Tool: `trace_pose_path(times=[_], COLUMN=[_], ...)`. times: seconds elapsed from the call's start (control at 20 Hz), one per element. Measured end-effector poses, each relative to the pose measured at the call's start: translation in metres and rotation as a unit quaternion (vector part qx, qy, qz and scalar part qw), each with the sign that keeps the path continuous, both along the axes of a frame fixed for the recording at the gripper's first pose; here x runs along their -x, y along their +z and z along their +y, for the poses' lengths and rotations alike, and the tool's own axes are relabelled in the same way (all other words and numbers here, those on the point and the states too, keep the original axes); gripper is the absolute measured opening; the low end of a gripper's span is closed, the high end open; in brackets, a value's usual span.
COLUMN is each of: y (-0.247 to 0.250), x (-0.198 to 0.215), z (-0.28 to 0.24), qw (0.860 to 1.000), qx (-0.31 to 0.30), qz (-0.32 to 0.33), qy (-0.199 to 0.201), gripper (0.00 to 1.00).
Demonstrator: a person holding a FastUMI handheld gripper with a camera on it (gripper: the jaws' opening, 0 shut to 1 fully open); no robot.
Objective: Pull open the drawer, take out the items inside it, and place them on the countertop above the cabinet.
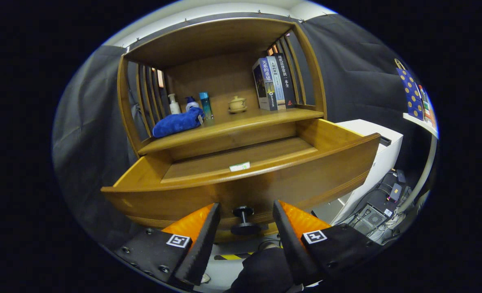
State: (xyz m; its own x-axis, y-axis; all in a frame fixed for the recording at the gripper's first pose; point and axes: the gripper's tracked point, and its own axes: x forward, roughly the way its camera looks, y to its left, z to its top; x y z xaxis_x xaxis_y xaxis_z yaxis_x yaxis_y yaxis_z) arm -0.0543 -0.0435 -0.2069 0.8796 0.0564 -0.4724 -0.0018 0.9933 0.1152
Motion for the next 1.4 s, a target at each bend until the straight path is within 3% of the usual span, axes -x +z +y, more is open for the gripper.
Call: trace_pose_path(times=[0.15,0.55,0.75,1.05,1.4], y=[0.037,0.084,0.072,0.035,-0.033], x=[-0.003,-0.060,-0.091,-0.124,-0.136], z=[-0.003,0.028,0.060,0.061,0.032], qw=[1.000,0.994,0.989,0.967,0.936], qx=[0.023,0.076,0.060,0.129,0.159], qz=[-0.015,-0.005,0.054,0.152,0.285], qy=[0.009,0.083,0.127,0.161,0.129], gripper=[0.97,0.99,0.99,0.99,0.99])
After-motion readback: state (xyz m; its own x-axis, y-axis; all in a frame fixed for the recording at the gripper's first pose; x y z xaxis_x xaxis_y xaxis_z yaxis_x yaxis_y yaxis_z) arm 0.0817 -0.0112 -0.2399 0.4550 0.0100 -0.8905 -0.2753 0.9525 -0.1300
